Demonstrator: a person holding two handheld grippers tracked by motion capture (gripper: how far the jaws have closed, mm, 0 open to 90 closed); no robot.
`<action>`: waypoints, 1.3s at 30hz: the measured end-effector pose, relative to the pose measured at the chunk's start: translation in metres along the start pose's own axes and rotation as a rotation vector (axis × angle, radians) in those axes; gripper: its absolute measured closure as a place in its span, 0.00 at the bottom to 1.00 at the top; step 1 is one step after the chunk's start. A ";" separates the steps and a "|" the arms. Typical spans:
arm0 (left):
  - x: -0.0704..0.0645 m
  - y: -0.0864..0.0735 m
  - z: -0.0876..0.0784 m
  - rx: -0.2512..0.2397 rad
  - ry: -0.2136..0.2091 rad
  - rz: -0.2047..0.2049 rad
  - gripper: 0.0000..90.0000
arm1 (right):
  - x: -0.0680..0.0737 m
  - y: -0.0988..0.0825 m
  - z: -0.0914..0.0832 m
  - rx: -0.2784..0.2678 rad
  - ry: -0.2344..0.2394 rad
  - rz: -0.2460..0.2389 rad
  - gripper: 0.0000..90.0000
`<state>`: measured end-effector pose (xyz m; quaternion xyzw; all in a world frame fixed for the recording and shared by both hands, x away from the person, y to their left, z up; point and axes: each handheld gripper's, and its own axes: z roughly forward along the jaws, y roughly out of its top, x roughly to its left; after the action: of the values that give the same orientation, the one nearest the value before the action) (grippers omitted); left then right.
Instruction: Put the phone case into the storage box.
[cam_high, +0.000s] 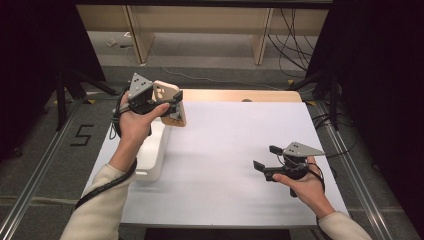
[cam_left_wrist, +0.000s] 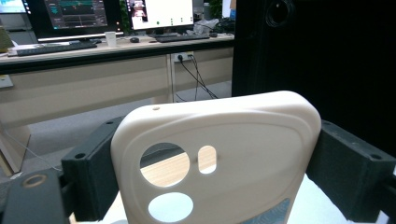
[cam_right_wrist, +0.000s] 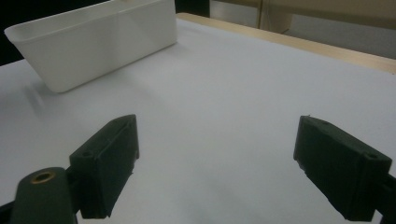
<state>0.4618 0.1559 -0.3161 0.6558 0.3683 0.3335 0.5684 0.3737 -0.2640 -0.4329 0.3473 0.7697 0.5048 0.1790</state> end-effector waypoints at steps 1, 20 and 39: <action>-0.002 -0.001 -0.001 0.013 -0.004 -0.041 0.13 | 0.000 0.000 0.000 0.000 0.000 0.000 0.17; 0.011 0.001 -0.004 0.001 0.032 -0.014 0.13 | 0.000 0.000 0.001 0.000 0.003 0.002 0.17; 0.017 -0.001 -0.005 0.008 0.051 -0.021 0.13 | 0.000 -0.001 0.001 0.000 0.005 0.002 0.17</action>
<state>0.4659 0.1735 -0.3161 0.6456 0.3908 0.3428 0.5595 0.3742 -0.2637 -0.4339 0.3470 0.7699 0.5057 0.1765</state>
